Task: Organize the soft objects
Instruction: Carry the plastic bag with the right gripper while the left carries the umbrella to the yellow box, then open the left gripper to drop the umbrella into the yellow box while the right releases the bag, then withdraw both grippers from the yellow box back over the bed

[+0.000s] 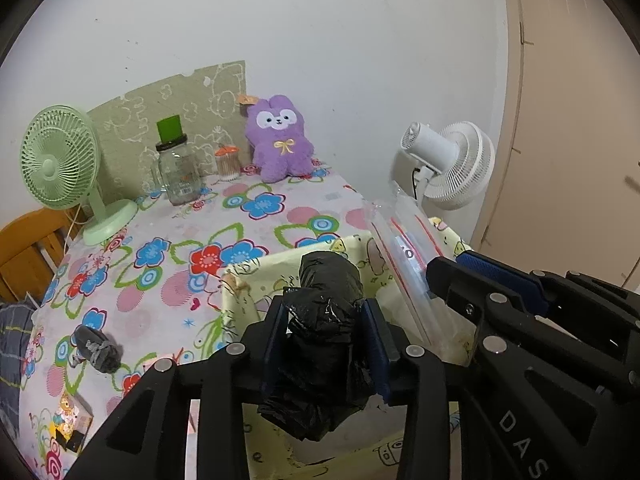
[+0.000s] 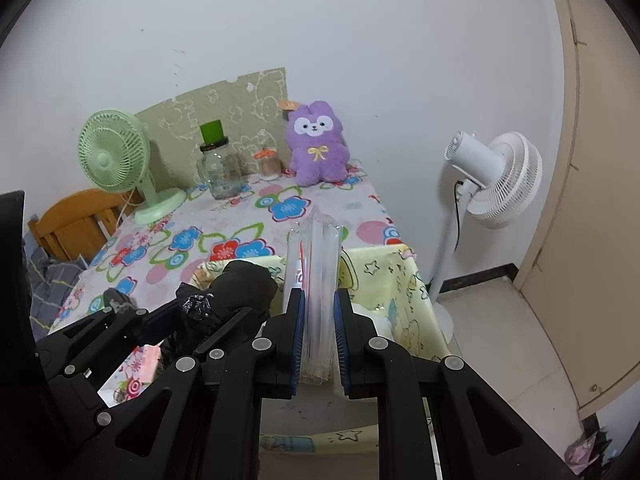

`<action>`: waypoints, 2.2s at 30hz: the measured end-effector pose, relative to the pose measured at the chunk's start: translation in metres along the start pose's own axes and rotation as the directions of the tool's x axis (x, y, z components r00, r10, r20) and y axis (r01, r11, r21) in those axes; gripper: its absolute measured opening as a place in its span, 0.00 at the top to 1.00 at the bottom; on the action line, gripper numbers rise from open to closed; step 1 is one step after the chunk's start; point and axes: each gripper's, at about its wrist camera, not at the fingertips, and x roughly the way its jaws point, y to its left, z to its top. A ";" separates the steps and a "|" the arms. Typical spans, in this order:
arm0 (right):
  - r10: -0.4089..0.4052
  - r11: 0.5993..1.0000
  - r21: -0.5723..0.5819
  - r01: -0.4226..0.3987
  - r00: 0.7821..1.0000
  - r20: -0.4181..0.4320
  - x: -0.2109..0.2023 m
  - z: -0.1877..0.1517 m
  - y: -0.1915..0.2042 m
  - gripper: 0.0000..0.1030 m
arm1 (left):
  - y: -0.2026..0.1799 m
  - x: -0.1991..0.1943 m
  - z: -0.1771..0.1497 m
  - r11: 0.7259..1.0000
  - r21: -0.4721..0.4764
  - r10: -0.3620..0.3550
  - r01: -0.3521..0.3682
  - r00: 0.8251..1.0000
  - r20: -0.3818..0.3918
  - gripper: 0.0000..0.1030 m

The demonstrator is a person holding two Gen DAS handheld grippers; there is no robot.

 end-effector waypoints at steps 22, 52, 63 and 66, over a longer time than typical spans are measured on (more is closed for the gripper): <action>0.010 1.000 0.018 -0.010 1.000 -0.008 0.008 -0.007 -0.008 0.32 | -0.004 0.005 -0.004 0.999 0.048 0.007 -0.006 1.000 -0.029 0.10; -0.022 0.999 -0.042 0.025 0.997 0.068 -0.038 0.005 0.048 0.14 | 0.039 -0.053 -0.004 0.999 0.025 0.044 -0.045 0.998 0.050 0.02; -0.009 0.997 -0.073 0.016 0.995 0.098 -0.047 0.007 0.081 0.12 | 0.064 -0.071 -0.008 0.997 0.009 0.073 -0.074 0.994 0.080 0.00; -0.002 0.997 -0.072 0.010 0.995 0.104 -0.047 0.007 0.089 0.09 | 0.072 -0.074 -0.011 0.996 0.002 0.086 -0.087 0.993 0.085 0.00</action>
